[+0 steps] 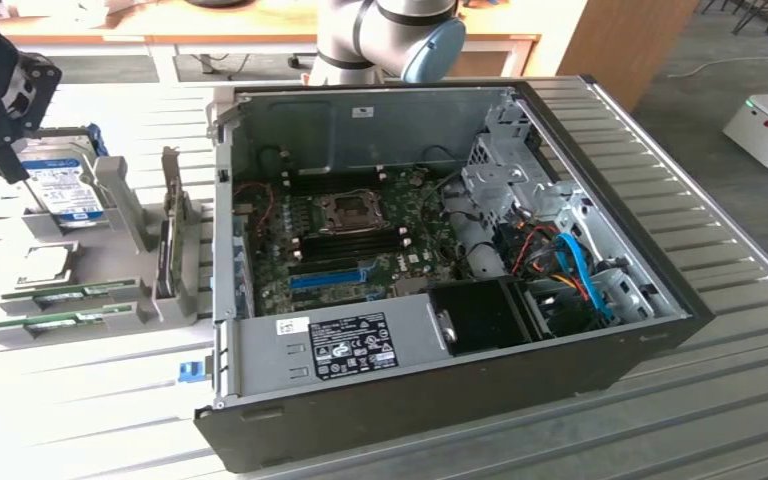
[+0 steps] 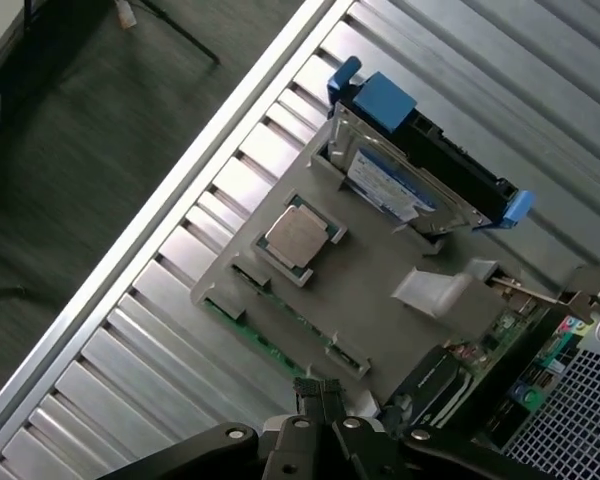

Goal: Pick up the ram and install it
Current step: 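Pick up the ram and move it above insertion slot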

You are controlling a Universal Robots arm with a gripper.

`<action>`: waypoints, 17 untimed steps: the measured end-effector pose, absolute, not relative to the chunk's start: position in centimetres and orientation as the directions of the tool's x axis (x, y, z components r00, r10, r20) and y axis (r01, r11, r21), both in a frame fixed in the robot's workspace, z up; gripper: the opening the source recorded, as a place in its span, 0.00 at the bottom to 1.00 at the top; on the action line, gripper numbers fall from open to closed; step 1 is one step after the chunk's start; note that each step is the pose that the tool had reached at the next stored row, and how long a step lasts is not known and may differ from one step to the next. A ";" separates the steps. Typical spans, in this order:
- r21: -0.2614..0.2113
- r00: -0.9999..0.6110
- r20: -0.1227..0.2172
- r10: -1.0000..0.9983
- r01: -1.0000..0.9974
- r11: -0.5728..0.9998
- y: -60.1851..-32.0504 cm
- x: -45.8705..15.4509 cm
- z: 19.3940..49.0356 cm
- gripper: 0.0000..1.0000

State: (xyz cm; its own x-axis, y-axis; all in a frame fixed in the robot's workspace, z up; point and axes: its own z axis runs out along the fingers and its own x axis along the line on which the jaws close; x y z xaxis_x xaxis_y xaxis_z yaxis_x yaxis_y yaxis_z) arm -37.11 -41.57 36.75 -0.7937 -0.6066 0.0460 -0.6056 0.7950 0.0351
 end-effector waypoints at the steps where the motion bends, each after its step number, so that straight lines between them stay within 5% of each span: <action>1: 0.035 -0.784 0.046 -0.619 -0.618 0.785 -41.6 -37.1 36.7 0.11; 17: 0.034 -0.604 0.047 -0.796 -0.795 0.606 -41.6 -37.1 36.7 0.11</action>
